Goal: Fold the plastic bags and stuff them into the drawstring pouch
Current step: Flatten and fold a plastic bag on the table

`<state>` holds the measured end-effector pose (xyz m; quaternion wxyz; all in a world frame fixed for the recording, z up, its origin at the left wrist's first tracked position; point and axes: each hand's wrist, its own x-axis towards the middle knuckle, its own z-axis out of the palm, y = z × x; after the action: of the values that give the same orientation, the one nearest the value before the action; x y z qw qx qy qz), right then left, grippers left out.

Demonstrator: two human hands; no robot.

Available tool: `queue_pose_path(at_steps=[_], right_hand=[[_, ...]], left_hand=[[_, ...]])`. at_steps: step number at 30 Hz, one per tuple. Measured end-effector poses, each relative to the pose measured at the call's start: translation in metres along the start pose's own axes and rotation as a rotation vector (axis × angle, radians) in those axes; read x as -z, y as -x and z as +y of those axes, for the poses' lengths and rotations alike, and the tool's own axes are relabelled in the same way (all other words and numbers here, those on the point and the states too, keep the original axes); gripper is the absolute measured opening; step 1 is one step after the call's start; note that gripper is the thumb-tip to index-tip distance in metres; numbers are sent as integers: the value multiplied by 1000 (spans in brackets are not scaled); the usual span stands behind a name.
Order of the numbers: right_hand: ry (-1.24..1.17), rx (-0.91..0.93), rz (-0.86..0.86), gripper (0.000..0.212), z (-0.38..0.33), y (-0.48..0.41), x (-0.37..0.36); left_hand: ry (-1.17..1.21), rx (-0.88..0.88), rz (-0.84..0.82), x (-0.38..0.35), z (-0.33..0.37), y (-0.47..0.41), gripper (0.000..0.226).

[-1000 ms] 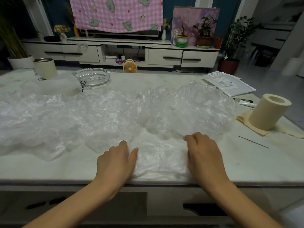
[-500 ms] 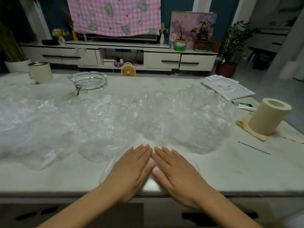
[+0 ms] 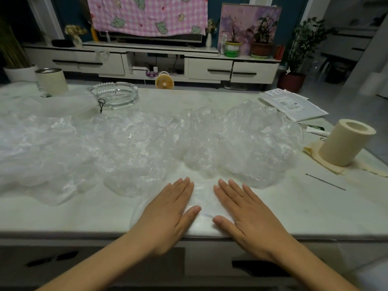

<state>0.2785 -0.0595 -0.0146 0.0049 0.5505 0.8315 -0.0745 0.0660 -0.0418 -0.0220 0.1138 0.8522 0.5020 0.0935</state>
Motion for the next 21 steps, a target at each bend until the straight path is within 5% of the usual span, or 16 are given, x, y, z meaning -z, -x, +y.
queue_pose_path(at_steps=[6,11,14,17,21], right_hand=[[-17,-11,15,75,-3,1,3],[-55,-24,5,73,-3,3,2],[-76,-39,14,81,-6,2,4],[-148,-53,26,68,-12,2,15],[-295,-78,157,54,-11,5,28]], left_hand=[[-91,36,52,5,0,7,113],[-314,78,367,3,-29,16,50],[-311,221,351,13,-21,20,15],[-153,453,201,25,-10,21,29],[250,559,244,31,-15,19,14]])
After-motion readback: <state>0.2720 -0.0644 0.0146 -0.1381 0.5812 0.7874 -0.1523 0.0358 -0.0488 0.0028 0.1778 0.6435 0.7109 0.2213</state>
